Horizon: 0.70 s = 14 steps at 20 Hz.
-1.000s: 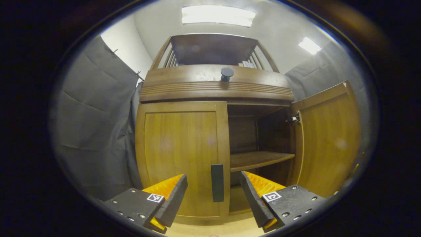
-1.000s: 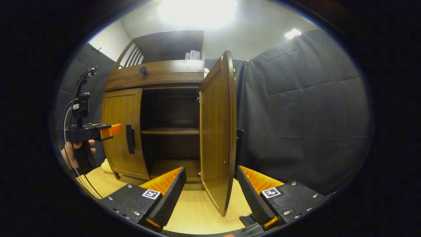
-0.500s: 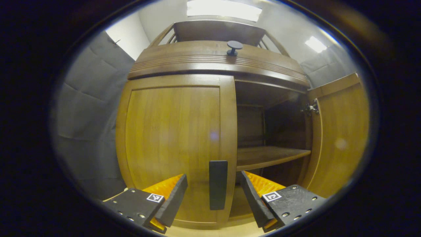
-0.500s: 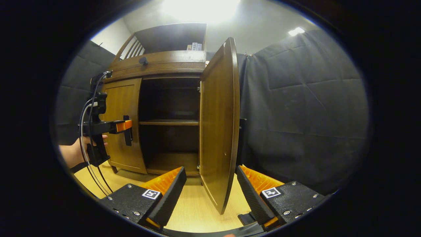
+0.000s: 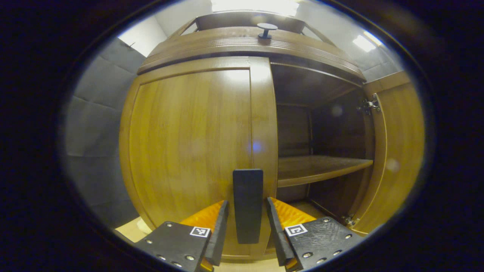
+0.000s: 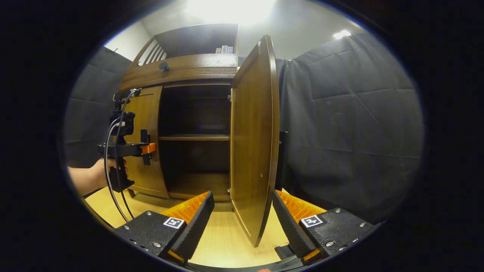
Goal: Open the right door of the double-door shoe cabinet with the right hand, and open the left door with the left hand.
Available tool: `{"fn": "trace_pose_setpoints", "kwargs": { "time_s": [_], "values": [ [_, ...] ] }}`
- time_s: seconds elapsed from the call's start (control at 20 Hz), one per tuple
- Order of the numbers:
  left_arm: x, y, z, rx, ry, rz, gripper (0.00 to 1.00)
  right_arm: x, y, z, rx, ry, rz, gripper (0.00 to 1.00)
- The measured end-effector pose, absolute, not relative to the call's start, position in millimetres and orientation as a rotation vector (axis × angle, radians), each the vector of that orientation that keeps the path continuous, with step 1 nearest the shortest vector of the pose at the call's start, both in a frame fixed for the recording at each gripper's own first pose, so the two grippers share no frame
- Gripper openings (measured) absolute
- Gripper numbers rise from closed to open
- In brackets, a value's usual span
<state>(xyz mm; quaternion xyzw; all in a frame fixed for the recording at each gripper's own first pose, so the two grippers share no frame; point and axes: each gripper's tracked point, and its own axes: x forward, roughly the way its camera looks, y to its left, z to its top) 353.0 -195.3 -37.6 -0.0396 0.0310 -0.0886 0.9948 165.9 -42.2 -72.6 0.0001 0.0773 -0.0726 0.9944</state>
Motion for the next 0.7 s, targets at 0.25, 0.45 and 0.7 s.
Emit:
{"fn": "trace_pose_setpoints", "kwargs": {
  "time_s": [0.25,0.45,0.7],
  "values": [
    [355,-197,-42,-0.093,0.079,-0.183,0.22,164,-39,-72,0.005,0.148,-0.135,0.96],
    [344,-193,-39,-0.106,0.093,-0.189,0.21,158,-35,-68,0.01,0.134,-0.132,0.96],
    [335,-189,-25,-0.11,0.098,-0.212,0.24,150,-27,-64,0.018,0.129,-0.121,0.96]
  ]
}}
